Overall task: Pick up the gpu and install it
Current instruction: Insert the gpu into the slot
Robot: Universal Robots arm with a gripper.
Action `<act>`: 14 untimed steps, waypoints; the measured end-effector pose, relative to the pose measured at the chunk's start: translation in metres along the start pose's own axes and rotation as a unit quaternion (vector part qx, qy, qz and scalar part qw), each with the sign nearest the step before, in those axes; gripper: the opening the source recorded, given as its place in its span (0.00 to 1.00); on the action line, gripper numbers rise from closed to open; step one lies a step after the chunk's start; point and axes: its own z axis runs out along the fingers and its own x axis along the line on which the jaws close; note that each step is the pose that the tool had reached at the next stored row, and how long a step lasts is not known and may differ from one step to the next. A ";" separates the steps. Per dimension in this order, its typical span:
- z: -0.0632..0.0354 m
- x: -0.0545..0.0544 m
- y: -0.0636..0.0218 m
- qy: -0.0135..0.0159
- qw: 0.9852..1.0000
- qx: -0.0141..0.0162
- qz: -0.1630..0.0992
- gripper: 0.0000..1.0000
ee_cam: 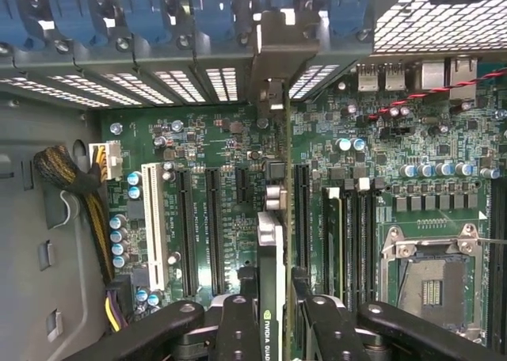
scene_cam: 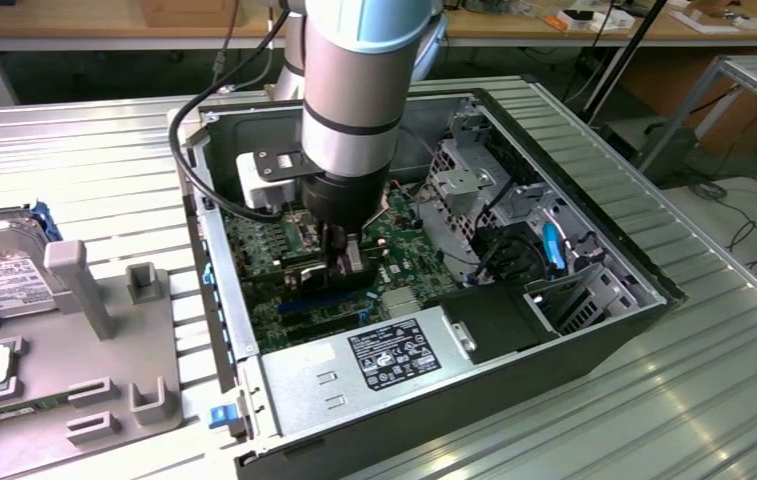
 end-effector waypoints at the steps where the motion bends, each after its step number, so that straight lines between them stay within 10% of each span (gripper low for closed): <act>1: 0.0006 0.000 0.0000 0.001 1.000 0.000 0.000 0.27; 14: -0.0067 0.000 -0.0001 0.003 1.000 0.000 0.000 0.27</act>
